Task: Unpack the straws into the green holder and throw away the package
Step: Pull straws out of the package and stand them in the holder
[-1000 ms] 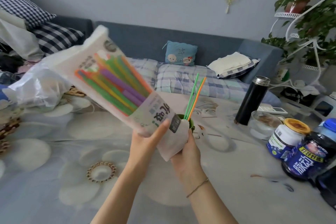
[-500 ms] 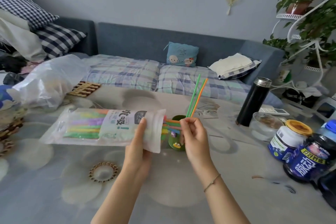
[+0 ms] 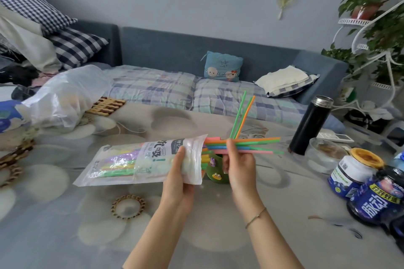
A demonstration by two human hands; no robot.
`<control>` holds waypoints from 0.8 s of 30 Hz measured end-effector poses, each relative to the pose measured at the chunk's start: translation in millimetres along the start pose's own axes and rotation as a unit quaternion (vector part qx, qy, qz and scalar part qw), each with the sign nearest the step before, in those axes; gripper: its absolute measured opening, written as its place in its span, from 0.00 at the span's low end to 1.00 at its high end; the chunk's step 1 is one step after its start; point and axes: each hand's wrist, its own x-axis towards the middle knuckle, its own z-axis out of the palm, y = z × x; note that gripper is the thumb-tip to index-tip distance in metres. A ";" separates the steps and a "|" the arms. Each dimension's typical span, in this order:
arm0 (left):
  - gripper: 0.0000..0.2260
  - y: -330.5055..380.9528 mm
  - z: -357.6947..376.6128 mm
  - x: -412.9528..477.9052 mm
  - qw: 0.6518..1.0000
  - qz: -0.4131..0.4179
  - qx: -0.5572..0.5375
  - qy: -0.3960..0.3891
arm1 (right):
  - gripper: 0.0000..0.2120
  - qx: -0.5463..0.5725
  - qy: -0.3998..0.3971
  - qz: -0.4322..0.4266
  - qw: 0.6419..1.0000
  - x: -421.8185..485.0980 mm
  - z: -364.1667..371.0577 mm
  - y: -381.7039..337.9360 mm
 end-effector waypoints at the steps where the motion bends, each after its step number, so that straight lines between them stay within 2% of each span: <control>1: 0.19 2.5 -0.9 2.8 1.000 0.008 -0.010 0.007 | 0.21 0.018 0.025 -0.002 1.000 4.6 -3.5 -2.7; 3: 0.20 7.5 -2.5 8.2 0.999 0.020 -0.026 0.024 | 0.22 0.041 0.040 -0.012 0.998 11.5 -10.9 -7.9; 7: 0.19 3.5 1.0 9.7 1.000 0.009 -0.024 0.012 | 0.23 -0.011 0.016 -0.003 1.000 9.8 -6.9 -13.9; 11: 0.18 0.3 6.3 11.7 0.999 -0.008 -0.036 0.006 | 0.14 0.047 -0.007 0.026 0.999 14.1 8.1 -21.5; 18: 0.22 18.2 -4.9 37.2 0.995 -0.004 -0.080 0.062 | 0.13 0.026 0.065 -0.063 0.996 64.2 -19.6 -37.3; 24: 0.24 13.3 -16.1 55.1 0.994 0.023 -0.047 0.093 | 0.15 -0.012 0.110 -0.104 0.988 94.6 -48.9 -55.5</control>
